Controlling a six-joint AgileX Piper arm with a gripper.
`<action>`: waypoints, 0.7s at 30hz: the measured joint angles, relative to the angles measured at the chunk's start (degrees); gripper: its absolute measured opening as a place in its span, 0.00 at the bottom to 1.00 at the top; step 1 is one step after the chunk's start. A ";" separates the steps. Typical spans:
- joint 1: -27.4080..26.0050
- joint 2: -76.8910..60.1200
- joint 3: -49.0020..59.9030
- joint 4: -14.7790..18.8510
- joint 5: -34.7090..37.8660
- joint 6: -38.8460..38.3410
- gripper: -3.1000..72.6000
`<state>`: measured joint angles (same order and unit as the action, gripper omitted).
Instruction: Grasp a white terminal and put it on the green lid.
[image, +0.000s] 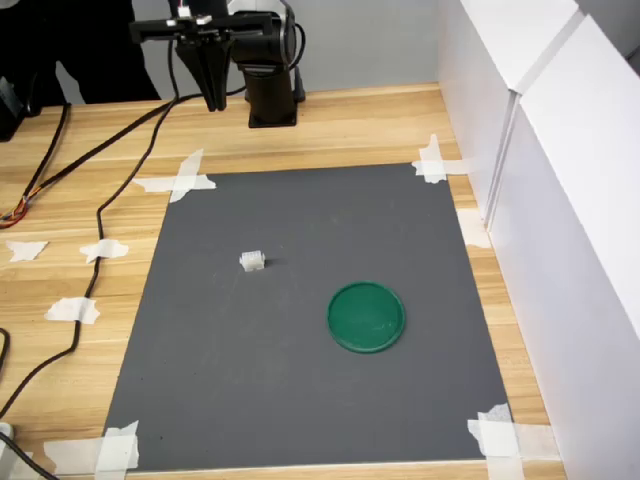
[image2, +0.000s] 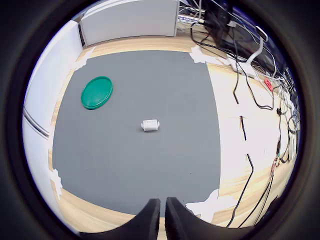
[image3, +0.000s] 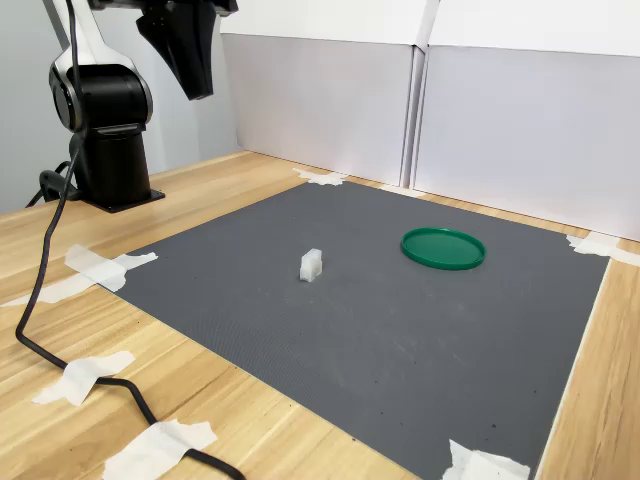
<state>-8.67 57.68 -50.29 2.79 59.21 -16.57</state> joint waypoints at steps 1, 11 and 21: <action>0.00 1.09 -0.48 -0.05 0.06 -0.52 0.17; 0.00 12.73 -5.18 1.21 -0.48 -2.40 0.84; 1.86 21.34 -8.57 7.49 -0.69 -7.12 0.98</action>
<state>-6.80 79.02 -58.86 10.28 58.51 -23.69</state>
